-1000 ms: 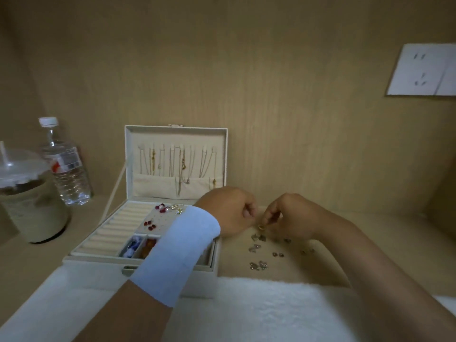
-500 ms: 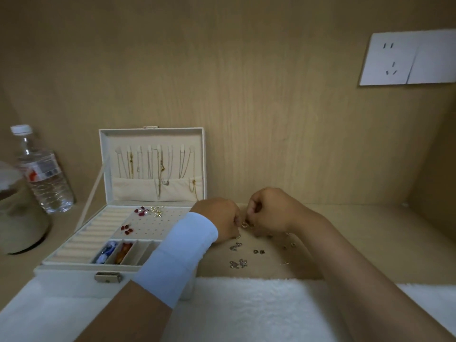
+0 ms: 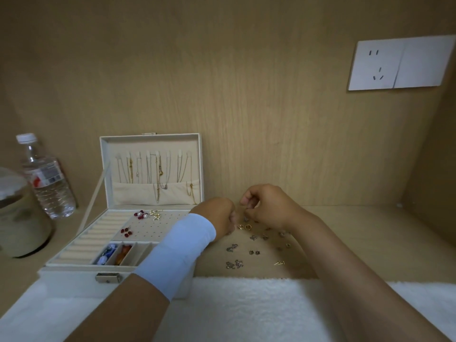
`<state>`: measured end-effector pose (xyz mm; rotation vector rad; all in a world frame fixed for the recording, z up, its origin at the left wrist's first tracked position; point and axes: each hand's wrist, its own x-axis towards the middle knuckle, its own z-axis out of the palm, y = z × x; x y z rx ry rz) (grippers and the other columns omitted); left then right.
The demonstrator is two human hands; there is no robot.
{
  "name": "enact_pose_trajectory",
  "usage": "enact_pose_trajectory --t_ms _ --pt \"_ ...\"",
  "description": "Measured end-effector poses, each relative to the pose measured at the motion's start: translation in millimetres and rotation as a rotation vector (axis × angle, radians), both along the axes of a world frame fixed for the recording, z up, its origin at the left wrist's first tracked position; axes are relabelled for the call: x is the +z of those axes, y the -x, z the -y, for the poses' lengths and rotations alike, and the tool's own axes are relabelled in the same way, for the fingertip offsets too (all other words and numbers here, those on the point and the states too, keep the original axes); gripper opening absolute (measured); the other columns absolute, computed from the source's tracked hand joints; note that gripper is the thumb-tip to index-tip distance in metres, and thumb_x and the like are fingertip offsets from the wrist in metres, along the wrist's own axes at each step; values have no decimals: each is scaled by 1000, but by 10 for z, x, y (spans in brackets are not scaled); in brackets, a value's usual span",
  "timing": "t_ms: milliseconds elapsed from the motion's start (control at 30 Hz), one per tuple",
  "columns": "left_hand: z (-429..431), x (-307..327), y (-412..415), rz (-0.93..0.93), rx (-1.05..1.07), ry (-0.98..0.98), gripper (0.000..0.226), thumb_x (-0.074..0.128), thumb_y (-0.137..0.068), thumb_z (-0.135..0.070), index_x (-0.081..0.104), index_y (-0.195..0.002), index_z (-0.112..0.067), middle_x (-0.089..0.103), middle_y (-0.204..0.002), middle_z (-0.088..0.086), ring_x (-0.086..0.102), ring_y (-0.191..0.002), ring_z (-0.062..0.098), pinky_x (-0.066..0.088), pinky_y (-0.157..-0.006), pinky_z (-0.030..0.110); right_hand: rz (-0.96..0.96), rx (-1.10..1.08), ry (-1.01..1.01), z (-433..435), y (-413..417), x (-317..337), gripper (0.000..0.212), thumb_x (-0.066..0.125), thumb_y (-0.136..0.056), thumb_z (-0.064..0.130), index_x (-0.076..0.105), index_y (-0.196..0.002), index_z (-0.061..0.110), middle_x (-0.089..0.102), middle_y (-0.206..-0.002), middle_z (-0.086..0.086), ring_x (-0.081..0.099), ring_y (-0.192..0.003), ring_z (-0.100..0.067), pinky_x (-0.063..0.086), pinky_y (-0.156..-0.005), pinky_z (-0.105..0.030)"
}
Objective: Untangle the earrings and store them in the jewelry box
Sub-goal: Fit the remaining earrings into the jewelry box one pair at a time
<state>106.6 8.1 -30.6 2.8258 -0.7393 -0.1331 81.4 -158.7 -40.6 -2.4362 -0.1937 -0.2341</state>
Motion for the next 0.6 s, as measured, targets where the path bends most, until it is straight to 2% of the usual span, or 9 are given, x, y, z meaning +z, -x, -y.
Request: enact_pose_trajectory --t_ms 67,167,300,433,533,600 --pt "-97 86 29 62 -1 110 15 61 -88 -12 71 -96 -21 70 -94 -6 65 -90 15 53 -86 32 9 3 -5 -41 -5 16 20 74 -83 9 71 -96 24 67 -84 6 60 -68 2 41 -56 -5" --pt "-294 245 89 113 0 230 16 61 -93 -19 71 -106 -18 67 -101 -4 60 -93 12 45 -80 23 29 22 2 -155 15 62 14 73 -85 9 75 -93 21 70 -88 3 61 -63 6 43 -57 -4" --pt "-656 334 141 91 14 404 10 62 -94 -26 72 -96 -23 69 -92 -11 62 -87 6 47 -79 20 68 71 -22 -355 81 111 9 74 -87 13 75 -96 17 68 -87 6 57 -54 14 40 -52 -4" --pt "-1038 338 168 62 67 556 9 61 -95 -24 70 -94 -22 67 -86 -12 61 -77 5 47 -71 20 96 114 -7 -580 126 178 16 72 -91 17 78 -105 21 69 -90 16 59 -72 13 42 -67 -1" --pt "-1323 340 178 22 117 689 9 60 -95 -15 68 -94 -18 71 -86 -4 65 -67 6 47 -57 14 108 145 -4 -778 114 276 24 66 -95 15 75 -116 21 73 -114 9 60 -81 13 46 -81 -5" --pt "-1499 327 178 3 146 756 10 63 -93 -10 70 -94 -17 72 -86 1 66 -67 9 51 -57 17 104 170 -27 -921 80 349 29 67 -95 13 72 -122 20 72 -113 5 58 -64 17 42 -64 -1"
